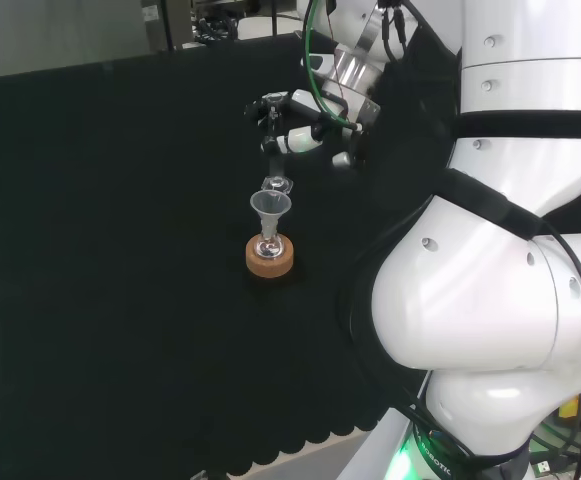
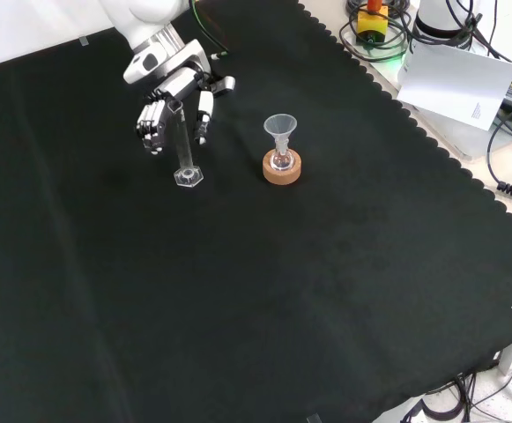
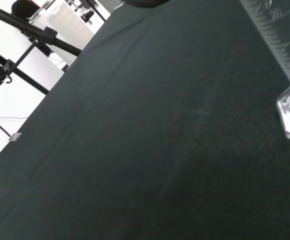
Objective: Put the graduated cylinder back on the table.
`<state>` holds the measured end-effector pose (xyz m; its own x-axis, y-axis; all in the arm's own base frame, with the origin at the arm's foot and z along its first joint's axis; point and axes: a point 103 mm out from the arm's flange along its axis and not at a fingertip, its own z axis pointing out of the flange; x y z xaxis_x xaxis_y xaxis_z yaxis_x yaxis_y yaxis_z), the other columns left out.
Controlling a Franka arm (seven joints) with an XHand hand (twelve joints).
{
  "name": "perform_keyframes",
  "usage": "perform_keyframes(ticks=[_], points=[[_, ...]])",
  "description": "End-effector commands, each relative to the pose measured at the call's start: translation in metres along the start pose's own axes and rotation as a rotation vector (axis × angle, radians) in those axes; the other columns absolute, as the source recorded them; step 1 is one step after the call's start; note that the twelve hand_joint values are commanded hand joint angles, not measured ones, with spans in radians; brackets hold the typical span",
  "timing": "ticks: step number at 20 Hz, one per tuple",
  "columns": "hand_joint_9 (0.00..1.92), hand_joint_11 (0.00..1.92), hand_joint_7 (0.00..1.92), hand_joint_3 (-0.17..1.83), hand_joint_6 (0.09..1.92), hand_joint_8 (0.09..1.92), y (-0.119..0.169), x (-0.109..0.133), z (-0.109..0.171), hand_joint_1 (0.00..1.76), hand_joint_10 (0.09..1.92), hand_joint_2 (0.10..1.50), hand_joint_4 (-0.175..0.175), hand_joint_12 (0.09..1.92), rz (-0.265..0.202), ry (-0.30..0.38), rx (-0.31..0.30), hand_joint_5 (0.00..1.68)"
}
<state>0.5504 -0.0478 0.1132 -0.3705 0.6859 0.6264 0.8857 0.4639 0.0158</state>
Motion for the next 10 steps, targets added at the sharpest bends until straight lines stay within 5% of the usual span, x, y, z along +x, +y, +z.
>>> perform_keyframes(ticks=[1, 10], points=[[0.44, 0.27, 0.25, -0.17, 0.26, 0.69, -0.015, 0.006, -0.03, 0.94, 0.64, 1.01, -0.07, 1.35, 0.063, -0.06, -0.037, 0.35], [0.43, 0.25, 0.24, -0.17, 0.24, 0.69, -0.054, 0.043, -0.087, 0.93, 0.65, 1.0, -0.07, 1.35, 0.127, -0.172, -0.119, 0.36]])
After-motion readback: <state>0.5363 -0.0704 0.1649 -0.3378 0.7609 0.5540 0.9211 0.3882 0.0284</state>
